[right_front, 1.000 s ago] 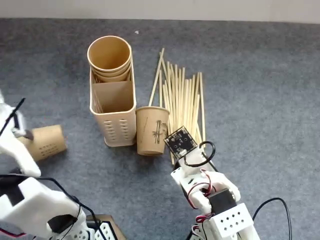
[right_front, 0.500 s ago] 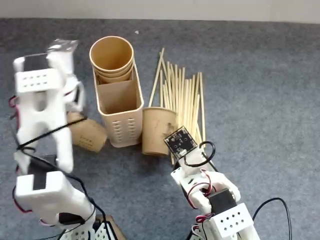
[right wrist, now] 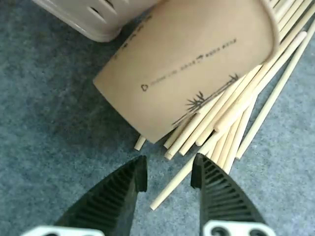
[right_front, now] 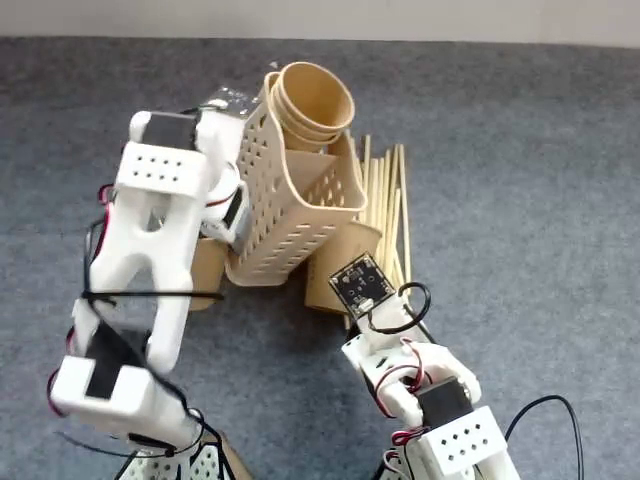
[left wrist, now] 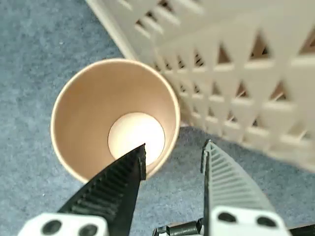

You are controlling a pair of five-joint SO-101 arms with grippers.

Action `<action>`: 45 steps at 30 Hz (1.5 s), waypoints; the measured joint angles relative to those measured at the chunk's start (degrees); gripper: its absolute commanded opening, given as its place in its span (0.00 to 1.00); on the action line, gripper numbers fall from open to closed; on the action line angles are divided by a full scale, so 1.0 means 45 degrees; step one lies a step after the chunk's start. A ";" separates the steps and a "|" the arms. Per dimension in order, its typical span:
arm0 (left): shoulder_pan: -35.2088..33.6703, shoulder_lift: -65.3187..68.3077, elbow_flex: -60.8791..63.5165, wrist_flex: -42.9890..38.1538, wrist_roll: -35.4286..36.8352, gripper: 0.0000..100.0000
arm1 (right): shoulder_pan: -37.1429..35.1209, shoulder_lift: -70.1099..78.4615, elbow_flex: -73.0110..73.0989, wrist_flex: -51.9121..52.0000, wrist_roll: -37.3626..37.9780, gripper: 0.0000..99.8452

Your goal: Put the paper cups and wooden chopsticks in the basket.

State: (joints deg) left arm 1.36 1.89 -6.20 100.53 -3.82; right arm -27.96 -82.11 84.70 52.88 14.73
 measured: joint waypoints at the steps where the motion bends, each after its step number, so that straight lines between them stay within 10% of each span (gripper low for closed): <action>1: -0.0156 -0.0274 0.0156 0.0000 0.0000 0.21 | 0.0000 0.0000 0.0000 0.0000 0.0000 0.17; 21: -0.2618 -0.1758 0.2755 0.0117 -0.2247 0.21 | 0.0039 0.0000 -0.0059 -0.0332 0.0215 0.17; 28: -0.3341 -0.1778 0.3888 0.0137 -0.3497 0.20 | 0.4357 0.0332 -0.4161 0.2774 0.0567 0.17; 36: -0.3516 -0.1543 0.4142 0.0000 -0.4552 0.18 | 0.9006 0.5118 -1.1409 0.4982 0.1250 0.17; 45: -0.3477 -0.1563 0.4142 0.0000 -0.4747 0.18 | 0.7463 1.1937 -1.3382 0.2149 -0.0117 0.17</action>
State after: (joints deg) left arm -14.29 -5.14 12.44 100.53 -25.19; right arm 5.63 -28.40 24.48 62.55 14.20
